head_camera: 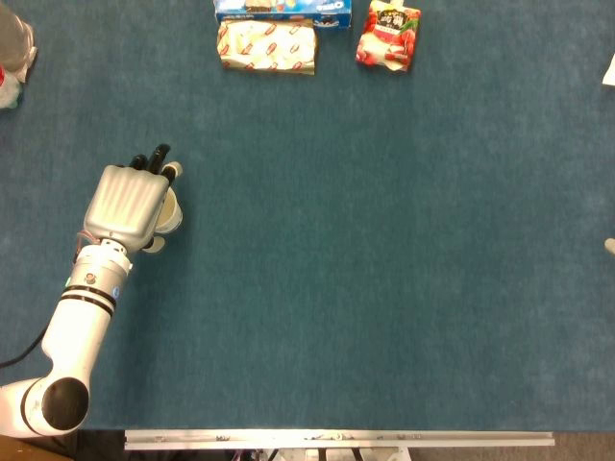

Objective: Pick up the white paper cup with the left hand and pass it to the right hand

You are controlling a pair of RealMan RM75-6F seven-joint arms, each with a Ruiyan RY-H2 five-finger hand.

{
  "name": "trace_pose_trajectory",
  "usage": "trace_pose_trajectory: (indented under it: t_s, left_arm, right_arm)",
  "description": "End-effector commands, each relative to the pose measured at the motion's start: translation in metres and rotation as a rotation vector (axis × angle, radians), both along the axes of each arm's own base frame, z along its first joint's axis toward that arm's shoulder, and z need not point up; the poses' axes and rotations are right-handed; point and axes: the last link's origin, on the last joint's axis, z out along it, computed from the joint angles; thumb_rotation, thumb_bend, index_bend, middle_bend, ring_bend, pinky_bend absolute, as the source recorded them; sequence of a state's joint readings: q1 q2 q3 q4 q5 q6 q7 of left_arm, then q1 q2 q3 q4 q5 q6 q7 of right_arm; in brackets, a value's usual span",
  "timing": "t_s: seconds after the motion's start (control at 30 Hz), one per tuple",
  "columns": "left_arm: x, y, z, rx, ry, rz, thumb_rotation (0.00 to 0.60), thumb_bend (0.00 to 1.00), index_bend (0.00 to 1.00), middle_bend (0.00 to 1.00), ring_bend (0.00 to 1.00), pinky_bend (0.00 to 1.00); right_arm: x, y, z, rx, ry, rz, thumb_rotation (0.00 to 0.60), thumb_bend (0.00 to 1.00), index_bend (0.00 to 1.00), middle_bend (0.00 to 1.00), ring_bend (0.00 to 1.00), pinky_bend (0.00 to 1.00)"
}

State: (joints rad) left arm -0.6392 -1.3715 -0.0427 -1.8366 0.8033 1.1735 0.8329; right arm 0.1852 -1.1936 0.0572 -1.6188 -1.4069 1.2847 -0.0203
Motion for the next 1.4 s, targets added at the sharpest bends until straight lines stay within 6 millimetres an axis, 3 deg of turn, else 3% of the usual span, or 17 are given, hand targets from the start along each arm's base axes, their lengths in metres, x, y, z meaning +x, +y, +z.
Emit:
trace_pose_trajectory:
  t_s: [0.03,0.53,1.0,1.4]
  left_arm:
    - [0.0,0.001,-0.001,0.001,0.012,-0.002,0.6,0.11,0.26,0.14,0.25,0.5]
    - [0.0,0.004,-0.004,0.023,0.042,-0.001,0.6,0.11,0.35,0.24,0.31,0.59]
    - [0.003,0.002,-0.002,0.03,0.015,-0.009,0.6,0.11,0.45,0.41,0.45,0.68]
    - [0.021,-0.006,0.008,0.022,-0.015,-0.025,0.6,0.11,0.46,0.42,0.45,0.69]
  right_arm:
    - [-0.001,0.0,0.0,0.002,0.0,-0.003,0.6,0.05,0.19,0.24,0.26,0.44]
    - [-0.002,0.002,-0.003,0.018,0.0,-0.013,0.6,0.05,0.19,0.24,0.26,0.44]
    - [-0.002,0.002,-0.005,0.024,0.0,-0.018,0.6,0.05,0.19,0.24,0.26,0.44]
    - [0.009,0.002,-0.004,0.028,-0.091,-0.012,0.6,0.05,0.19,0.24,0.26,0.44]
